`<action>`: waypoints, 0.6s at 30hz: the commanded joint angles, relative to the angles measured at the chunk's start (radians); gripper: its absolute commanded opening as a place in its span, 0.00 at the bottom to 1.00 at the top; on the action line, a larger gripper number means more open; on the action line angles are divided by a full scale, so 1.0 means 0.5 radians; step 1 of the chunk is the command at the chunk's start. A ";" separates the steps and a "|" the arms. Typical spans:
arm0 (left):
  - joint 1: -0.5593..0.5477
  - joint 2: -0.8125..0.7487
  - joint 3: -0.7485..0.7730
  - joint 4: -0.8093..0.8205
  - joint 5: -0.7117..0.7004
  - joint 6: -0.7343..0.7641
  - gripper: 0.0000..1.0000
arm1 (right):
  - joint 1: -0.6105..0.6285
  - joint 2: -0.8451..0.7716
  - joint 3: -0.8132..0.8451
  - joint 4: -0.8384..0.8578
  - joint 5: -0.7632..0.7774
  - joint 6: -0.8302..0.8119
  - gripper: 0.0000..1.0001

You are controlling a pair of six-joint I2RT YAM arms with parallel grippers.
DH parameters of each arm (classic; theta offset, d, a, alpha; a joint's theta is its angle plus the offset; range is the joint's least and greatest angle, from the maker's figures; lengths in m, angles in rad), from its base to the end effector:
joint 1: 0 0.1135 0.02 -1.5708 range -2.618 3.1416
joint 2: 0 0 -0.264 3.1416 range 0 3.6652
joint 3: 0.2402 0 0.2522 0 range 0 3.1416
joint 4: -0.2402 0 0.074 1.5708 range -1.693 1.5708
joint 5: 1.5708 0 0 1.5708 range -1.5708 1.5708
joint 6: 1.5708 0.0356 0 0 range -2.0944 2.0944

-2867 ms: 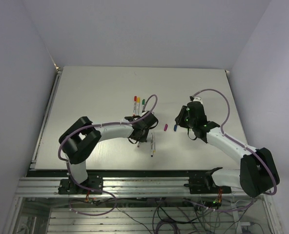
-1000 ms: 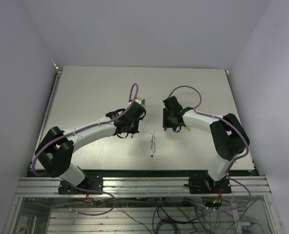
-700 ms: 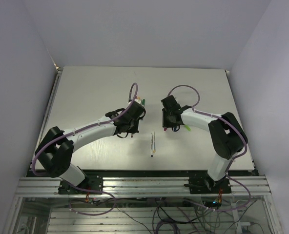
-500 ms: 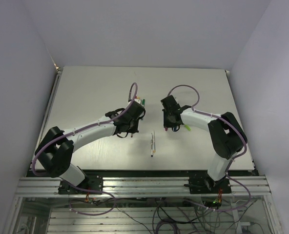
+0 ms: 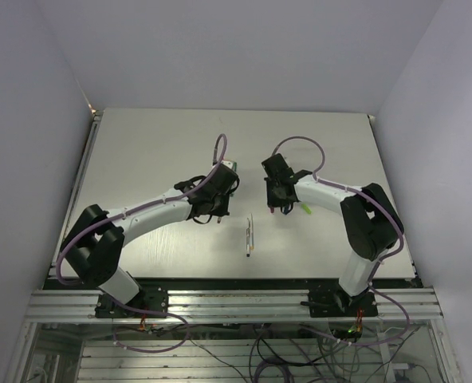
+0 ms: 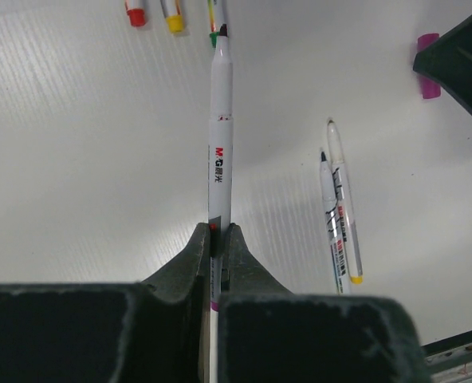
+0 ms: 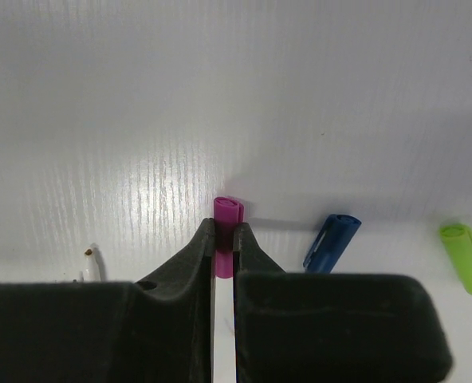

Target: Insert the pens into the pen caps

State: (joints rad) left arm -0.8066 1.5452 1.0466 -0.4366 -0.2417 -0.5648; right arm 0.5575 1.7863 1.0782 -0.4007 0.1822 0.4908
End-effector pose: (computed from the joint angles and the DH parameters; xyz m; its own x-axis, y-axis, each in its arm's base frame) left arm 0.2286 -0.2262 0.2256 -0.7929 0.0762 -0.6046 0.2110 0.9651 -0.1551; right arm 0.3005 0.1798 0.1601 -0.8829 -0.0042 -0.4696 -0.0404 0.9969 0.0670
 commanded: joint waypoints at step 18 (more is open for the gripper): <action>0.012 -0.092 -0.081 0.977 0.673 0.064 0.07 | -0.385 -1.010 -0.556 1.208 -0.499 0.187 0.00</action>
State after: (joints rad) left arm -0.8062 1.5177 1.0107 -0.1051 -0.0315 -0.5377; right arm 0.3653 1.3388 0.8387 0.0246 -0.0078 0.5526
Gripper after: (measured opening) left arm 0.101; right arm 0.047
